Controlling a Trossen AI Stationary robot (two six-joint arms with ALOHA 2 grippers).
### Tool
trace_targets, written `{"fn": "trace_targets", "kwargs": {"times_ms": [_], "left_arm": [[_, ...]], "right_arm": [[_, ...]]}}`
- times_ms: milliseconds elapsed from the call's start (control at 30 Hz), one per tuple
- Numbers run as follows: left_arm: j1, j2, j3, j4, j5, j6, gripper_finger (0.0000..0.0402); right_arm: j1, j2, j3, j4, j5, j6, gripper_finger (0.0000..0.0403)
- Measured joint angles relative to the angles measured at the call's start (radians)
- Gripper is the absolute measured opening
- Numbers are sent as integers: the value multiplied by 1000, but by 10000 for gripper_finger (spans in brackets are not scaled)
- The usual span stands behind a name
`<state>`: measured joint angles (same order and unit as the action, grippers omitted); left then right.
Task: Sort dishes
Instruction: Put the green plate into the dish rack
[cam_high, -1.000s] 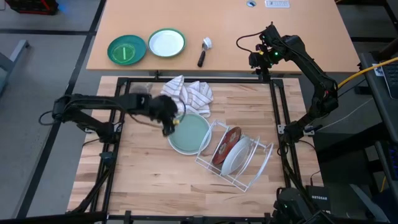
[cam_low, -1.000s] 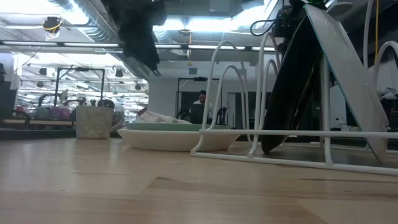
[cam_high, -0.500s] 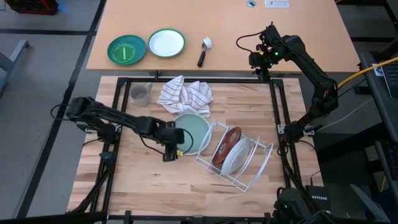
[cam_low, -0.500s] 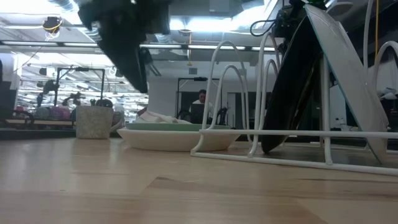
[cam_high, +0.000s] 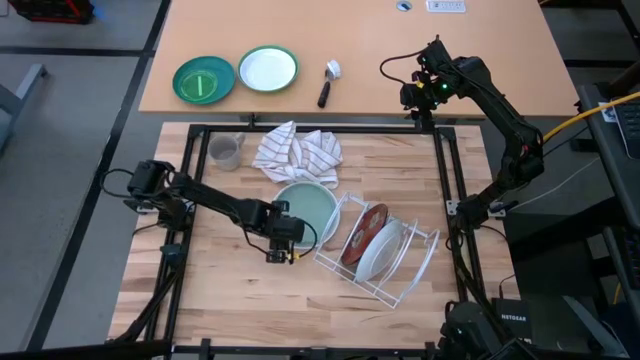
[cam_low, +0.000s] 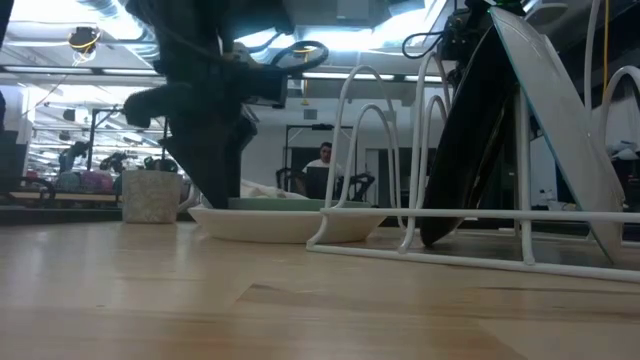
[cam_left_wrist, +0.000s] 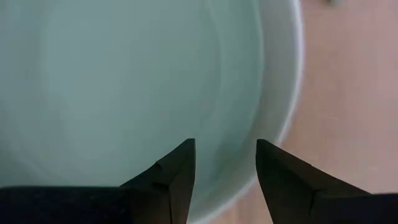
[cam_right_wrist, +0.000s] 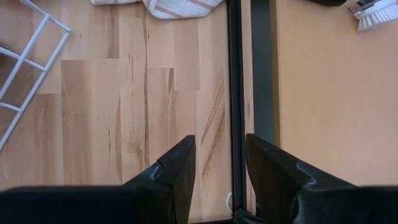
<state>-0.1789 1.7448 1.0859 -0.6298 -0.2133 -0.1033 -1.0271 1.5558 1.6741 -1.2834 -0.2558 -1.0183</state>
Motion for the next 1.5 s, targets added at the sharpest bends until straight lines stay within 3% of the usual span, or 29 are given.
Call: {"fn": "trace_targets", "kwargs": {"times_ms": [400, 767, 1167, 1500], "left_arm": [[4, 13, -2, 24, -86, 71, 146], [4, 13, -2, 25, -88, 64, 10], [2, -35, -1, 64, -85, -98, 3], [2, -263, -1, 71, -157, -248, 1]], "right_arm": [[0, 0, 0, 1, 0, 0, 145], [0, 0, 0, 0, 0, 0, 145], [0, 0, 0, -1, 0, 0, 145], [0, 0, 0, -1, 0, -7, 145]]}}
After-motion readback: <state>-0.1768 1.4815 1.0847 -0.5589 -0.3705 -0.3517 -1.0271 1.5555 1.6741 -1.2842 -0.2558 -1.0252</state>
